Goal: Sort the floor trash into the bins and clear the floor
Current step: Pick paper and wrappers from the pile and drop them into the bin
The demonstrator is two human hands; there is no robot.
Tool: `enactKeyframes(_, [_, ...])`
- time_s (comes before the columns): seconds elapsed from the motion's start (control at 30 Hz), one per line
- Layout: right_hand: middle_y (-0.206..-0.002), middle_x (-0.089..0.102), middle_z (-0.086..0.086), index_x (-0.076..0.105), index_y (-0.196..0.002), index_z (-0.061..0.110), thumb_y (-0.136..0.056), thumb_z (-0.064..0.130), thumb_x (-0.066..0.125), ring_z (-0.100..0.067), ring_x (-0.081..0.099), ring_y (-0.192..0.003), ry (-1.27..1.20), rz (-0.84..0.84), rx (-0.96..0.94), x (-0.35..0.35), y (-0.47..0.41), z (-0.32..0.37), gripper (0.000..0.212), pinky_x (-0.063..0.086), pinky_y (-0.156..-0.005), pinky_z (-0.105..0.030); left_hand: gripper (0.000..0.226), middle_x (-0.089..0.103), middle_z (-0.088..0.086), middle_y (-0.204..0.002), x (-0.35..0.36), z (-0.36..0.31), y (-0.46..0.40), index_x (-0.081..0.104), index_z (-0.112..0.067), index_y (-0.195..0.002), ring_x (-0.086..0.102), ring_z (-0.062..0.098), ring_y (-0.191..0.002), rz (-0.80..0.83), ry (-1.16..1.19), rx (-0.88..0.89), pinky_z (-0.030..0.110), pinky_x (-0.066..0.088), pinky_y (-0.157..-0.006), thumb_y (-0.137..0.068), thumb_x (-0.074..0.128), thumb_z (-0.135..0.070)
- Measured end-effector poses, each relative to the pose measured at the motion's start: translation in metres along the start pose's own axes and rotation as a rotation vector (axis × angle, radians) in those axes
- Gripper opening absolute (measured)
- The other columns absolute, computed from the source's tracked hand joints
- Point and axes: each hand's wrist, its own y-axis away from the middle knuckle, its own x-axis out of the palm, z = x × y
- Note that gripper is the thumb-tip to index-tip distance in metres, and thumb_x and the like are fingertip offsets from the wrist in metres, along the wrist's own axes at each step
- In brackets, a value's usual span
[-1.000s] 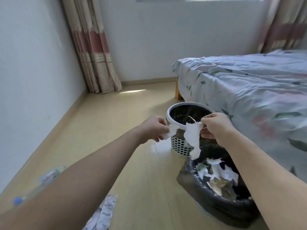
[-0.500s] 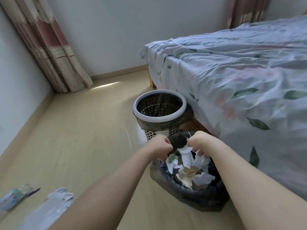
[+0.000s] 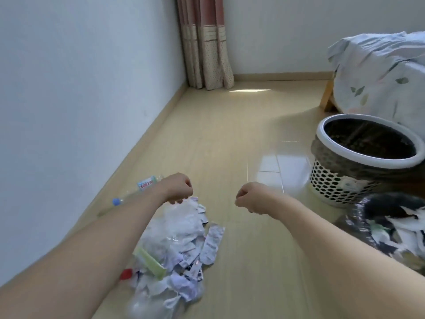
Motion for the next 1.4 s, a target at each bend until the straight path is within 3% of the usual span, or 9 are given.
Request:
enactKeyframes(0.1, [-0.069, 0.045, -0.005, 0.063, -0.096, -0.004, -0.086, 0.013, 0.054, -0.02, 0.039, -0.065, 0.005, 0.099, 0.013, 0.067, -0.019, 0.029, 0.021, 0.028, -0.054, -0.026, 0.014, 0.062, 0.009, -0.086, -0.021, 0.081, 0.01, 0.063, -0.007, -0.091, 0.059, 0.022, -0.068, 0.038, -0.065, -0.125, 0.024, 0.042, -0.054, -0.084, 0.05, -0.008])
enactKeyframes(0.27, [-0.067, 0.045, -0.005, 0.045, -0.065, 0.013, -0.082, 0.014, 0.051, -0.023, 0.04, -0.059, 0.196, 0.233, 0.019, 0.146, -0.034, 0.048, 0.018, 0.029, -0.049, -0.027, 0.016, 0.068, 0.014, -0.088, -0.018, 0.165, 0.022, 0.067, -0.01, -0.095, 0.059, 0.022, -0.069, 0.142, -0.122, -0.234, 0.024, 0.046, -0.055, -0.082, 0.061, -0.016])
enactKeyframes(0.33, [-0.096, 0.062, -0.015, 0.062, -0.092, 0.005, -0.085, 0.015, 0.051, -0.032, 0.061, -0.088, 0.26, 0.259, 0.002, 0.164, -0.041, 0.055, 0.017, 0.05, -0.069, -0.036, 0.017, 0.063, 0.011, -0.078, -0.007, 0.181, 0.023, 0.068, -0.007, -0.093, 0.055, 0.023, -0.065, 0.204, -0.132, -0.257, 0.023, 0.045, -0.054, -0.081, 0.063, -0.019])
enactKeyframes(0.4, [-0.121, 0.058, -0.014, 0.053, -0.124, 0.006, -0.088, 0.017, 0.049, -0.029, 0.058, -0.109, 0.259, 0.21, -0.004, 0.176, -0.052, 0.062, 0.038, 0.049, -0.084, -0.038, 0.018, 0.056, 0.008, -0.072, 0.007, 0.193, 0.022, 0.063, -0.009, -0.084, 0.052, 0.023, -0.061, 0.25, -0.126, -0.294, 0.024, 0.044, -0.055, -0.078, 0.065, -0.026])
enactKeyframes(0.53, [-0.13, 0.043, -0.009, 0.04, -0.131, 0.011, -0.09, 0.024, 0.052, -0.027, 0.045, -0.116, 0.242, 0.027, -0.101, 0.19, -0.079, 0.072, 0.045, 0.042, -0.09, -0.035, 0.033, 0.052, -0.001, -0.074, 0.033, 0.207, 0.025, 0.047, -0.02, -0.076, 0.051, 0.015, -0.063, 0.218, -0.102, -0.323, 0.024, 0.041, -0.053, -0.079, 0.066, -0.047])
enactKeyframes(0.7, [-0.144, 0.03, -0.008, 0.022, -0.146, 0.016, -0.084, 0.052, 0.059, -0.031, 0.032, -0.131, 0.396, 0.065, -0.128, 0.202, -0.103, 0.075, 0.081, 0.039, -0.1, -0.04, 0.04, 0.063, -0.007, -0.083, 0.048, 0.21, 0.015, 0.063, -0.032, -0.092, 0.059, 0.01, -0.077, 0.128, -0.013, -0.308, 0.025, 0.045, -0.063, -0.062, 0.066, -0.058])
enactKeyframes(0.9, [-0.097, 0.056, -0.004, 0.054, -0.096, 0.011, -0.09, 0.018, 0.042, -0.025, 0.057, -0.086, 0.432, 0.016, -0.121, 0.205, -0.121, 0.058, 0.015, 0.042, -0.063, -0.029, 0.008, 0.06, 0.001, -0.07, 0.047, 0.204, 0.01, 0.058, -0.015, -0.074, 0.053, 0.017, -0.056, 0.233, 0.143, -0.408, 0.021, 0.04, -0.052, -0.076, 0.062, -0.022])
enactKeyframes(1.0, [-0.065, 0.041, 0.0, 0.034, -0.064, 0.015, -0.09, 0.007, 0.036, -0.018, 0.041, -0.059, 0.436, -0.093, -0.136, 0.191, -0.12, 0.06, 0.027, 0.023, -0.046, -0.027, 0.005, 0.063, 0.008, -0.075, 0.029, 0.204, 0.01, 0.059, -0.008, -0.087, 0.059, 0.019, -0.056, 0.266, 0.327, -0.439, 0.023, 0.046, -0.051, -0.084, 0.058, -0.011])
enactKeyframes(1.4, [-0.065, 0.036, -0.001, 0.033, -0.069, 0.014, -0.088, 0.014, 0.041, -0.017, 0.028, -0.058, -0.019, -0.167, -0.146, 0.131, -0.083, 0.068, 0.02, 0.022, -0.052, -0.029, 0.03, 0.062, 0.019, -0.083, -0.016, 0.173, 0.033, 0.057, -0.001, -0.113, 0.061, 0.019, -0.046, 0.171, 0.166, -0.342, 0.027, 0.051, -0.044, -0.086, 0.054, 0.012])
